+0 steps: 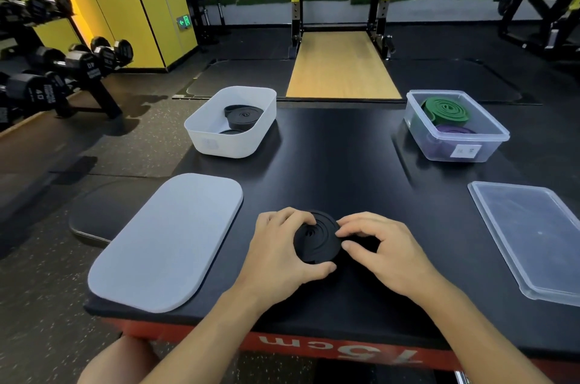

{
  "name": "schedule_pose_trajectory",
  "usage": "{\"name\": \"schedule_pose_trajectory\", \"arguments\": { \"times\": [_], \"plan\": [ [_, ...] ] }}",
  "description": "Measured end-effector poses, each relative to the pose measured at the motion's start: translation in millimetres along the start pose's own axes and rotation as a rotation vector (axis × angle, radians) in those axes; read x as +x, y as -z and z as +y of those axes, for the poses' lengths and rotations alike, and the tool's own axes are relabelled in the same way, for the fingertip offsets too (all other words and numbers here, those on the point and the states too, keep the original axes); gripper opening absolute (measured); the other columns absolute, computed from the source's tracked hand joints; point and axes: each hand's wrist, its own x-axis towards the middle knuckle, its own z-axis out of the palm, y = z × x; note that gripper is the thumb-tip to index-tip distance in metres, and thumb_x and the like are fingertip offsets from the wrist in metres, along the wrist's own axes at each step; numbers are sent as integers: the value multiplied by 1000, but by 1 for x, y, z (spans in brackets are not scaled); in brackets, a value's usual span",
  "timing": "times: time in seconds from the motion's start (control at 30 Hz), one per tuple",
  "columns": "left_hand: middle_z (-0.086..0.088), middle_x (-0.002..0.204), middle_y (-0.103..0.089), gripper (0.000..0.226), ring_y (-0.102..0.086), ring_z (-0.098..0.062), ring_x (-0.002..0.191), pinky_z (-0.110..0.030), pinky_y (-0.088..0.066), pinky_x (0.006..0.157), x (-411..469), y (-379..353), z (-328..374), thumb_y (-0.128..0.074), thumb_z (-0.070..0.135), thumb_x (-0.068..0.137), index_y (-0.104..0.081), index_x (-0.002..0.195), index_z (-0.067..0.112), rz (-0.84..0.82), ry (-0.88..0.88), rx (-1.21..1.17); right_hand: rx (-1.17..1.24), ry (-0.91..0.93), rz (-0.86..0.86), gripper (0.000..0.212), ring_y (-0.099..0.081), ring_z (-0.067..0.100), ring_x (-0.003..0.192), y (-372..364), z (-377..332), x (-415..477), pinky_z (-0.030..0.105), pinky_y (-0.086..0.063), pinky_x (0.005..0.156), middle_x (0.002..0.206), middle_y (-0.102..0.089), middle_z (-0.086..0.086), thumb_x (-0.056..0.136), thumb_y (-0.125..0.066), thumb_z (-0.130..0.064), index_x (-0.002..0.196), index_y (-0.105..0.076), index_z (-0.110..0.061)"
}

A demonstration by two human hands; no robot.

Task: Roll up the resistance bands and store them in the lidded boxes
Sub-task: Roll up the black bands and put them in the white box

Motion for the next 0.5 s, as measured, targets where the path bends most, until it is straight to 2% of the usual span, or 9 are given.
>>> {"name": "schedule_pose_trajectory", "arguments": {
  "times": [0.13, 0.23, 0.33, 0.4, 0.5],
  "plan": [
    [30, 118, -54, 64, -35, -3, 120, -7, -30, 95, 8, 13, -9, -78, 67, 60, -57, 115, 42, 52, -5, 11, 60, 13, 29, 26, -69, 3, 102, -10, -6, 17, 14, -50, 90, 114, -70, -26, 88, -78, -7, 100, -80, -30],
    [28, 117, -55, 64, -38, -4, 116, -5, -26, 95, 19, 29, -19, -78, 67, 58, -58, 113, 41, 118, -20, 43, 88, 36, 21, 26, -69, 6, 102, -18, -15, 42, 19, -53, 90, 114, -69, -27, 88, -77, -5, 100, -80, -28],
    [29, 118, -54, 63, -37, -4, 118, -2, -25, 94, 34, 49, -29, -81, 66, 59, -57, 113, 44, 165, -6, 38, 98, 58, 10, 25, -68, 3, 103, -23, -28, 71, 19, -53, 90, 113, -68, -29, 90, -75, -7, 102, -79, -28],
    [30, 119, -54, 62, -37, -4, 120, -4, -28, 95, 49, 65, -35, -80, 67, 60, -55, 113, 46, 210, -6, 44, 138, 62, 33, 25, -68, 1, 102, -27, -37, 94, 18, -54, 90, 111, -70, -28, 92, -74, -8, 105, -78, -29],
    [26, 121, -55, 65, -38, -6, 120, -15, -33, 95, 77, 91, -45, -78, 68, 60, -56, 116, 44, 254, 6, 75, 117, 45, 48, 32, -65, -3, 105, -35, -47, 126, 15, -51, 92, 106, -72, -23, 95, -72, -17, 119, -72, -37]
  ]
}}
